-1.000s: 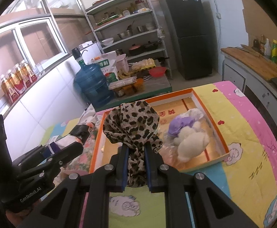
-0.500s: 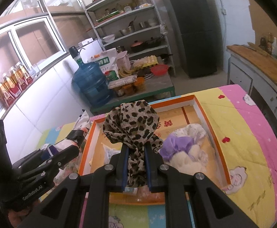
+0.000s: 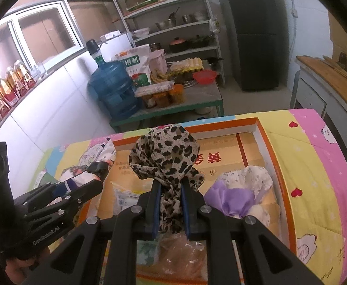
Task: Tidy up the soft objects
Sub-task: 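Lift the snack bag and leopard scrunchie and carry them over the box, then lower the snack bag and scrunchie into the box and open both grippers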
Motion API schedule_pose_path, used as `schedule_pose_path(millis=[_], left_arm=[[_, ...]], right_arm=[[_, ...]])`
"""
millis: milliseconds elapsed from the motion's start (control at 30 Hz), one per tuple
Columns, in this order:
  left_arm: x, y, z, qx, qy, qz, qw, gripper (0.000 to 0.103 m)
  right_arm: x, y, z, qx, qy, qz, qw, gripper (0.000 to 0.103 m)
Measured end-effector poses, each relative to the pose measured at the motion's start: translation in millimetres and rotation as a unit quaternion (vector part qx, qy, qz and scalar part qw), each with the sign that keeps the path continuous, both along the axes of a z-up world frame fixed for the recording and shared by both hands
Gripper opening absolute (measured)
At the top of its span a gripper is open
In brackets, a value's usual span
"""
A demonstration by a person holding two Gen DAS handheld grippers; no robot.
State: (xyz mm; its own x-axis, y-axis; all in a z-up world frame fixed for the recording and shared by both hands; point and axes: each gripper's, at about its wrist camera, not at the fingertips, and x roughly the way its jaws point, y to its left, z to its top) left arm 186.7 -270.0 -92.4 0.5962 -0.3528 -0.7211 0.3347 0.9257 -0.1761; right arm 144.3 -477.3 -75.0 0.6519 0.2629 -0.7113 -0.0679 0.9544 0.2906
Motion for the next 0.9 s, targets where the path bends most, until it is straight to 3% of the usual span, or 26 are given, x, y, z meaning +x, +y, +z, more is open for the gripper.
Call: schedule_pose_path(millis=[600,833,900], left_arm=[[21,-9,-25,0.015,0.027,-0.001,0.9995,0.036],[23,-8,-25,0.013,0.031,0.000,0.9995,0.038],[22,-8,-24,0.011,0.029,-0.003,0.9995,0.050]], right_arm=[[13,-1,-22,-0.005,0.022,0.005,1.000,0.018],[12,1,-24,-0.010,0.020,0.002,1.000,0.035],[11,1,-24,-0.011,0.018,-0.002,1.000,0.043]])
